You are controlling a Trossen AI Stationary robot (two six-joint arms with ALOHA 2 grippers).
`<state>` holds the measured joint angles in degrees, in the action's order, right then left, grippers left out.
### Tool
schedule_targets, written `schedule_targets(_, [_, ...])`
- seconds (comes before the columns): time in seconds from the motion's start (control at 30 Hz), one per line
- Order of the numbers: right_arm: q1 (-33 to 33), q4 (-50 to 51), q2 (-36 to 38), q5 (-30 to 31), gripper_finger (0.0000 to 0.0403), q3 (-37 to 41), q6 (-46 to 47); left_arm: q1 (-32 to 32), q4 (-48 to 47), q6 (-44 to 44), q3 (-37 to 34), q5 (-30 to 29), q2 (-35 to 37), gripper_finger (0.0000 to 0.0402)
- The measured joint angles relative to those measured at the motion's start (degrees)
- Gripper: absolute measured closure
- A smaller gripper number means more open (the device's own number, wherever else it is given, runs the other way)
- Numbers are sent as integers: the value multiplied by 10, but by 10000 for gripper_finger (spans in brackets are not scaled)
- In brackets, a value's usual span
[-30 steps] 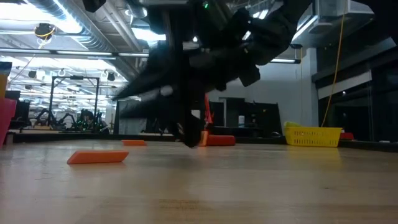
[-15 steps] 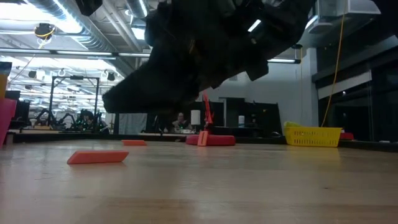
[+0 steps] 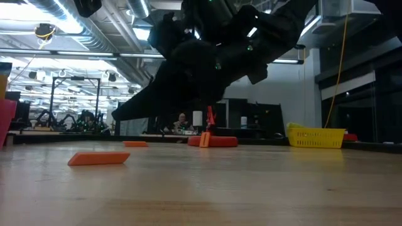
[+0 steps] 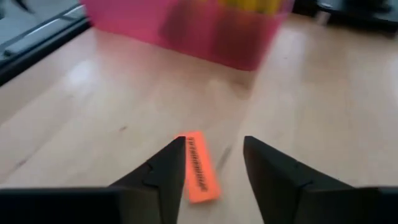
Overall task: Pick & Place School Supplies
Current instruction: Put the orange eraser into the black bin
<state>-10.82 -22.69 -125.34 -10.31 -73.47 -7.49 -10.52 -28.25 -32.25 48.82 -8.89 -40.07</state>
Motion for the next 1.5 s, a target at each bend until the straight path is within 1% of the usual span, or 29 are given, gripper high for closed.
schedule_targets(0.13, [-7, 0, 0, -24, 202, 0, -34, 0, 0, -5, 0, -1, -1, 219])
schedule_targets(0.2, [-8, 0, 0, -26, 189, 0, -42, 0, 0, -6, 0, -1, -1, 219])
schedule_targets(0.33, [-2, 0, 0, -23, 179, 0, -69, 0, -1, -6, 0, -1, -1, 219])
schedule_targets(0.5, [4, 18, -1, -28, 179, 0, -89, 0, -3, -11, 0, -1, -1, 219])
schedule_targets(0.6, [4, 18, -6, -42, 179, -1, -107, 0, -3, -15, 0, 0, -1, 219])
schedule_targets(0.7, [4, 22, -15, -51, 179, 0, -100, 0, -3, -15, 0, 0, -1, 219])
schedule_targets(0.77, [4, 6, -24, -52, 179, -2, -98, 0, -3, -15, 0, 0, -1, 219])
schedule_targets(1.27, [4, 10, -30, -52, 179, -1, -106, 0, -3, -24, 0, 10, -1, 219])
schedule_targets(1.37, [4, 10, -30, -52, 190, -1, -110, 0, -3, -27, 0, 11, -1, 219])
schedule_targets(1.5, [4, 10, -30, -52, 218, -1, -109, 0, -3, -31, 0, 11, -1, 219])
